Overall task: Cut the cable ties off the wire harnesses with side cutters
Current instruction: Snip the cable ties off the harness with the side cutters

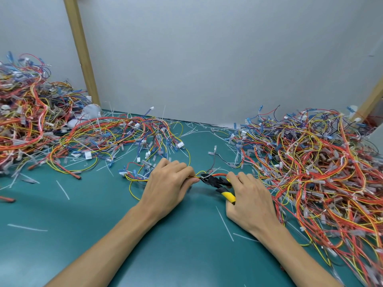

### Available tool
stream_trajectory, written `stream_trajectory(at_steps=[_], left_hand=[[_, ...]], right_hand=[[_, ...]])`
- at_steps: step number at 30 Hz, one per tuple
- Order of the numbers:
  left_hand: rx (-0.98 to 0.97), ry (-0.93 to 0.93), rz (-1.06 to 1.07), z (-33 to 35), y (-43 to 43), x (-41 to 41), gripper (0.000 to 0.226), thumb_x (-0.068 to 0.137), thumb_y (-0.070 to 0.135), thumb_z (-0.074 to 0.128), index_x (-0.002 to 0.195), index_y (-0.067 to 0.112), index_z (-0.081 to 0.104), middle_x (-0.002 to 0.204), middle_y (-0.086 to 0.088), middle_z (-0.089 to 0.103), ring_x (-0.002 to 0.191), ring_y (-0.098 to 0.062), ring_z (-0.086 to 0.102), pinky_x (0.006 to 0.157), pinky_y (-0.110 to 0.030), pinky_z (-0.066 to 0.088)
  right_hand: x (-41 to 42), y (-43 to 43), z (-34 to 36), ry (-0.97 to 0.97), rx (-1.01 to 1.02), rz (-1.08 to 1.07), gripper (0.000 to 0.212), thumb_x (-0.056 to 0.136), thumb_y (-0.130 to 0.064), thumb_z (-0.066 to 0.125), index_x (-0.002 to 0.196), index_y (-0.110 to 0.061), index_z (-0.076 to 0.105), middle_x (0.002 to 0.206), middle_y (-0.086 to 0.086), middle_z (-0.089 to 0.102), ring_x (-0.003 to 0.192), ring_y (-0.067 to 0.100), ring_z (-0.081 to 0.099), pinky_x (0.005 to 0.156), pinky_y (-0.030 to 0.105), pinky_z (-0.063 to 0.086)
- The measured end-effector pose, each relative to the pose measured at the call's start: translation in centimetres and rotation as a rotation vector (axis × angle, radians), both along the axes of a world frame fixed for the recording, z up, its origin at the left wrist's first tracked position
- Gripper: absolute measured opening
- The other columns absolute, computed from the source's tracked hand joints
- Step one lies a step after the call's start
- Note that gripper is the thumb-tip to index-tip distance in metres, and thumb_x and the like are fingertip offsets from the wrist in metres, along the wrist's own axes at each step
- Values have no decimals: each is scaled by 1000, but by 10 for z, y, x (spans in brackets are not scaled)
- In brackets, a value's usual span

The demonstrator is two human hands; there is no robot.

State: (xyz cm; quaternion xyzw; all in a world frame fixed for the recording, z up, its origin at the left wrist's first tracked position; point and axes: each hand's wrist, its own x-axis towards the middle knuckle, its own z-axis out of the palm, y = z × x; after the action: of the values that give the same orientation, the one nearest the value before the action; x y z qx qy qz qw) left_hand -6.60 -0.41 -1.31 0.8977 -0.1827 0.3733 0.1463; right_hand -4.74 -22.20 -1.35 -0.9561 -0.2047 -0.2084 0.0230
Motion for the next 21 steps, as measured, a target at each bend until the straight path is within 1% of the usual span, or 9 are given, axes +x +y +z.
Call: stream_trajectory(at_steps=[4, 7, 10, 12, 13, 16, 19, 21], left_hand=[[8, 3, 5, 0, 0, 0, 23, 91, 34, 61, 76, 17, 64, 69, 7, 58, 63, -19, 51, 66, -31, 35], [12, 6, 8, 0, 0, 0, 22, 92, 35, 60, 77, 18, 64, 69, 7, 58, 65, -19, 51, 66, -33, 36], [20, 5, 7, -1, 0, 0, 22, 92, 35, 60, 78, 18, 64, 70, 7, 59, 65, -19, 51, 66, -33, 37], [21, 7, 6, -2, 0, 0, 22, 92, 35, 60, 79, 18, 65, 70, 7, 59, 66, -19, 51, 66, -32, 36], [20, 9, 6, -2, 0, 0, 21, 92, 35, 60, 79, 19, 65, 71, 7, 59, 66, -19, 51, 66, -32, 36], [12, 16, 4, -2, 0, 1, 21, 92, 34, 61, 79, 19, 65, 71, 7, 60, 65, -19, 51, 66, -33, 37], [7, 22, 4, -1, 0, 0, 21, 92, 34, 61, 79, 19, 64, 71, 8, 59, 65, -19, 51, 67, -33, 38], [6, 22, 5, -1, 0, 0, 21, 92, 34, 60, 79, 19, 65, 72, 8, 59, 66, -19, 52, 67, -33, 37]], right_hand=[[0, 0, 1, 22, -8, 3, 33, 72, -29, 68, 101, -17, 59, 81, 0, 55, 76, 26, 53, 65, 35, 41], [0, -1, 1, 49, -26, 8, 25, 72, -30, 61, 95, -21, 57, 77, -3, 56, 75, 25, 56, 57, 33, 36], [0, -1, 2, 83, -20, 11, 15, 73, -29, 54, 86, -24, 47, 70, -4, 51, 70, 27, 57, 50, 33, 27], [1, -2, 1, 101, -5, 23, 17, 72, -27, 53, 82, -25, 40, 66, -5, 46, 68, 30, 55, 50, 34, 24], [1, -2, 1, 111, -8, 25, 18, 71, -27, 52, 82, -25, 38, 66, -5, 45, 69, 31, 55, 50, 34, 24], [1, -2, 1, 129, -10, 22, 17, 74, -29, 50, 84, -26, 36, 72, -3, 52, 72, 31, 54, 53, 35, 25], [1, -1, 2, 129, 2, 30, 16, 72, -28, 50, 83, -24, 39, 68, -3, 49, 68, 31, 50, 52, 35, 25], [1, -1, 2, 134, -8, 25, 16, 72, -27, 51, 84, -23, 41, 69, -2, 50, 69, 32, 51, 51, 35, 28]])
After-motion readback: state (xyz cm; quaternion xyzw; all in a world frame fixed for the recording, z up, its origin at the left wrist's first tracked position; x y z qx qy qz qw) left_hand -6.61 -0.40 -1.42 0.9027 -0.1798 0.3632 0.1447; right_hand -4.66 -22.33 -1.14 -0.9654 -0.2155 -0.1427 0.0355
